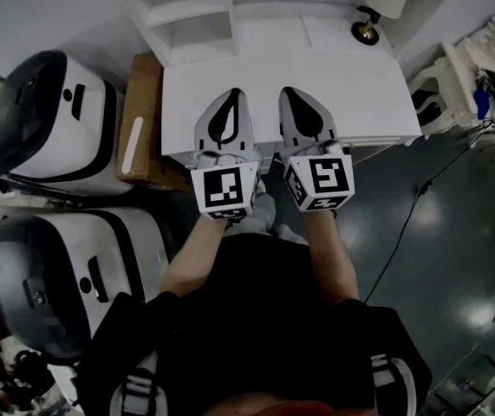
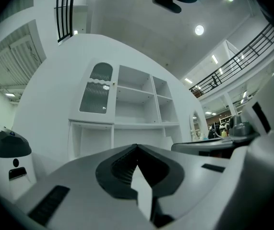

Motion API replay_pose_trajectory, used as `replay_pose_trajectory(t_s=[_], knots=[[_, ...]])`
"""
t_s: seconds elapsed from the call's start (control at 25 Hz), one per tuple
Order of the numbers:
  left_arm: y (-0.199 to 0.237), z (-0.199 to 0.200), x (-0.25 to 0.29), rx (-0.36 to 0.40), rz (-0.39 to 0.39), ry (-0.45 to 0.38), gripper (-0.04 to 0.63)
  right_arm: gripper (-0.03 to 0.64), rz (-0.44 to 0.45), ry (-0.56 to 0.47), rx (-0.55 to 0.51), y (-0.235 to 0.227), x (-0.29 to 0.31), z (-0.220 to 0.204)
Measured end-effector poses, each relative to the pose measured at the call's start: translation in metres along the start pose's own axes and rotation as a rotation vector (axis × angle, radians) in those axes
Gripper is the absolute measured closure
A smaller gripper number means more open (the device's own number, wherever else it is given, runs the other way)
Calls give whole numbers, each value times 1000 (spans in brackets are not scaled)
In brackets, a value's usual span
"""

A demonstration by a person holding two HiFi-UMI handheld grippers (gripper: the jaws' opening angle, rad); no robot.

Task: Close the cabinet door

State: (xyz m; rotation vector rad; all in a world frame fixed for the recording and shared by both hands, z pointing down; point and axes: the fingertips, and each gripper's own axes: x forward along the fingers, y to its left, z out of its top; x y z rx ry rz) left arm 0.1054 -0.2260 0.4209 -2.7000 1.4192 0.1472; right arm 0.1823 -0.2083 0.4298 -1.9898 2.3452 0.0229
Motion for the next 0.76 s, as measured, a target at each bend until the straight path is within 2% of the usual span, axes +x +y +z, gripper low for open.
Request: replay_pose_trajectory(t_s=[0.44, 0.76], knots=[[5, -6, -3, 10, -11, 8, 583, 598, -4, 6, -4, 4, 4, -4], [12, -11, 0, -10, -14, 35, 584, 598, -2, 17, 9, 5, 13, -6]])
